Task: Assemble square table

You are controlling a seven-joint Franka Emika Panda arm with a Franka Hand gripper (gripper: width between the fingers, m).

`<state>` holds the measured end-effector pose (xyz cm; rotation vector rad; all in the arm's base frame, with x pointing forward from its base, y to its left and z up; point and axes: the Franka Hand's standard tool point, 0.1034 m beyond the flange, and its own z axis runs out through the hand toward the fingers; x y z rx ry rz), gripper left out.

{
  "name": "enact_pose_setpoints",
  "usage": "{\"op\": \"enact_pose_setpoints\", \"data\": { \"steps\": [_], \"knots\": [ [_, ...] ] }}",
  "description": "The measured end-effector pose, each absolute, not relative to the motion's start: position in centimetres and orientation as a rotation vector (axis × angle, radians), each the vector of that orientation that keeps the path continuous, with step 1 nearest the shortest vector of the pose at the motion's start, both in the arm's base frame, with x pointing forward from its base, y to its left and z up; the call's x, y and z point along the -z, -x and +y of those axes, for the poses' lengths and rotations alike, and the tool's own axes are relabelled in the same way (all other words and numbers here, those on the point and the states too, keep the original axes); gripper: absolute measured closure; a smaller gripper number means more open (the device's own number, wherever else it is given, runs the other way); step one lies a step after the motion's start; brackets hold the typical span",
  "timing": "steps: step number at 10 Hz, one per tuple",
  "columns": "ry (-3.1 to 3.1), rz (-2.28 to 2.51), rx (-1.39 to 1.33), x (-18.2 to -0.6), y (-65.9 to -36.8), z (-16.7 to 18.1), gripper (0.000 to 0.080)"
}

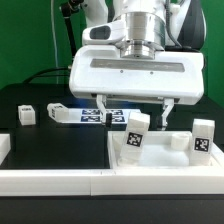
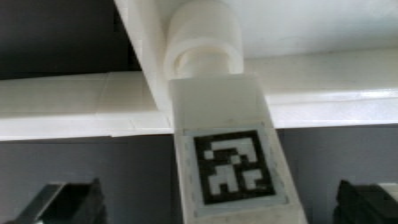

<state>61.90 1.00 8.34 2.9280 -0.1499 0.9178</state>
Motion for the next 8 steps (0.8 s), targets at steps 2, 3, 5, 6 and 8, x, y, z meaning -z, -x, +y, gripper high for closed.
{"op": "enact_pose_setpoints", "data": {
  "steps": [2,3,5,6,8],
  "knots": [
    [-2.928,-0.15,-0.918,-8.3,-61.9,1.0,0.015],
    [-2.928,-0.15,-0.918,-8.3,-61.9,1.0,0.015],
    [-2.932,-0.151,-0.909,-8.3,-61.9,1.0,0.015],
    [-2.948,-0.16,-0.879,-8.6,-62.2,1.0,0.015],
    [-2.991,-0.192,-0.808,-9.8,-63.2,0.5,0.015]
  ]
}}
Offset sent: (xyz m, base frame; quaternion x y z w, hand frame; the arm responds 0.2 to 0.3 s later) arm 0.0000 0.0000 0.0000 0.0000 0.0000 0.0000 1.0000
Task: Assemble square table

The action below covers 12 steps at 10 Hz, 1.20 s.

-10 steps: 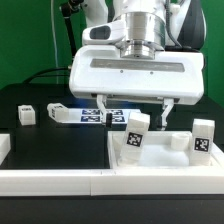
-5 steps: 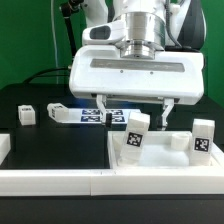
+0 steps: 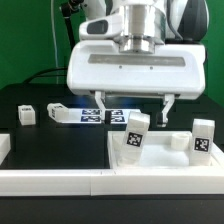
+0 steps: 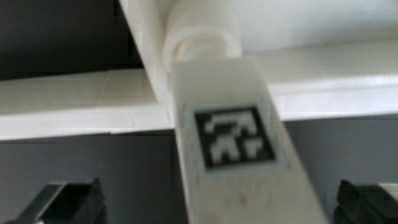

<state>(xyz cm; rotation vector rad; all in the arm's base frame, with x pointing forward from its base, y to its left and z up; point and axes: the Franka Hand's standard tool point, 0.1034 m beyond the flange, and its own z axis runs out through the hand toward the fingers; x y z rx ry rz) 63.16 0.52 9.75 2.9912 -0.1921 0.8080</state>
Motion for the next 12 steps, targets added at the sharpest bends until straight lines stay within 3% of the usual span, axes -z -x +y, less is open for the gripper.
{"op": "enact_pose_setpoints", "data": {
  "steps": [9,11,12],
  "knots": [
    [-3.203,-0.239,0.17,-8.4,-62.7,1.1,0.015],
    [-3.198,-0.251,0.096,-8.1,-63.4,1.2,0.015],
    [-3.195,-0.283,0.096,-8.1,-63.4,1.2,0.0272]
  ]
}}
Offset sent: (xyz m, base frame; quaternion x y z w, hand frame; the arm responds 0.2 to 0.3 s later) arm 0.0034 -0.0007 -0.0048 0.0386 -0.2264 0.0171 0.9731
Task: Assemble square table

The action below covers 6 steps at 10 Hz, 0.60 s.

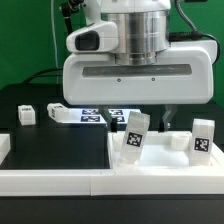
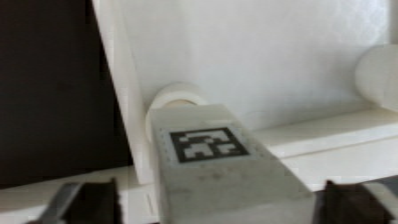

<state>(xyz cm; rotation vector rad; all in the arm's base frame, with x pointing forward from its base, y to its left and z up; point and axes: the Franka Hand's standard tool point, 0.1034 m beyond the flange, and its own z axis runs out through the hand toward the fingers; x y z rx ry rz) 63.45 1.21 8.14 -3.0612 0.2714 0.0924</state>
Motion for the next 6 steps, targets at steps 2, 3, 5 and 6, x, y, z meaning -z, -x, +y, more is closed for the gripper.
{"op": "enact_pose_setpoints", "data": {
  "steps": [2,3,5,6],
  "knots": [
    [3.06,0.314,-0.094,-8.12,-63.44,1.07,0.0408],
    [3.05,0.418,-0.098,-8.1,-63.43,0.96,0.0506],
    [3.006,0.693,-0.106,-8.08,-63.42,0.87,0.0506],
    [2.979,0.811,-0.11,-8.07,-63.42,0.85,0.0506]
  ]
}}
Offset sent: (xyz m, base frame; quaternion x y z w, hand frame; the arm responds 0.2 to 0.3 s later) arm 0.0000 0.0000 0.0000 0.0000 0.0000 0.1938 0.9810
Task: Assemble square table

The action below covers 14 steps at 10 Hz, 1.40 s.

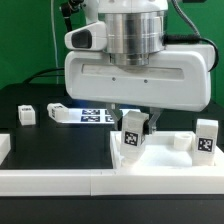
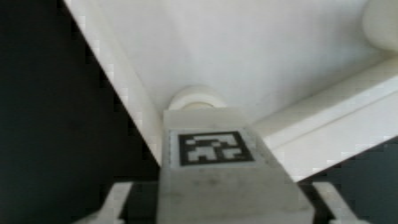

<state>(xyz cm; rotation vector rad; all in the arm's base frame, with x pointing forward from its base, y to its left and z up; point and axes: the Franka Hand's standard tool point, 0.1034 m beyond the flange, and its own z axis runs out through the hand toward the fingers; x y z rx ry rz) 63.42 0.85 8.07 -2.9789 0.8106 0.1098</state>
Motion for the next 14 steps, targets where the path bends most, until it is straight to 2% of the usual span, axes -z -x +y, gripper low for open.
{"op": "enact_pose_setpoints", "data": {
  "steps": [3,5,7,11,12,13,14],
  "knots": [
    [2.801,1.237,-0.051,-7.9,-63.1,0.3,0.0506],
    [2.559,1.577,-0.015,-6.8,-61.9,-0.1,0.0507],
    [2.262,1.897,-0.047,-6.3,-61.9,0.6,0.0517],
    [2.115,2.036,-0.068,-6.6,-62.3,0.7,0.0526],
    [2.166,1.983,-0.059,-6.6,-62.3,0.6,0.0453],
    [2.248,1.896,-0.05,-6.8,-62.4,0.5,0.0271],
    [2.358,1.79,-0.047,-7.0,-62.4,0.4,0.0271]
  ]
}}
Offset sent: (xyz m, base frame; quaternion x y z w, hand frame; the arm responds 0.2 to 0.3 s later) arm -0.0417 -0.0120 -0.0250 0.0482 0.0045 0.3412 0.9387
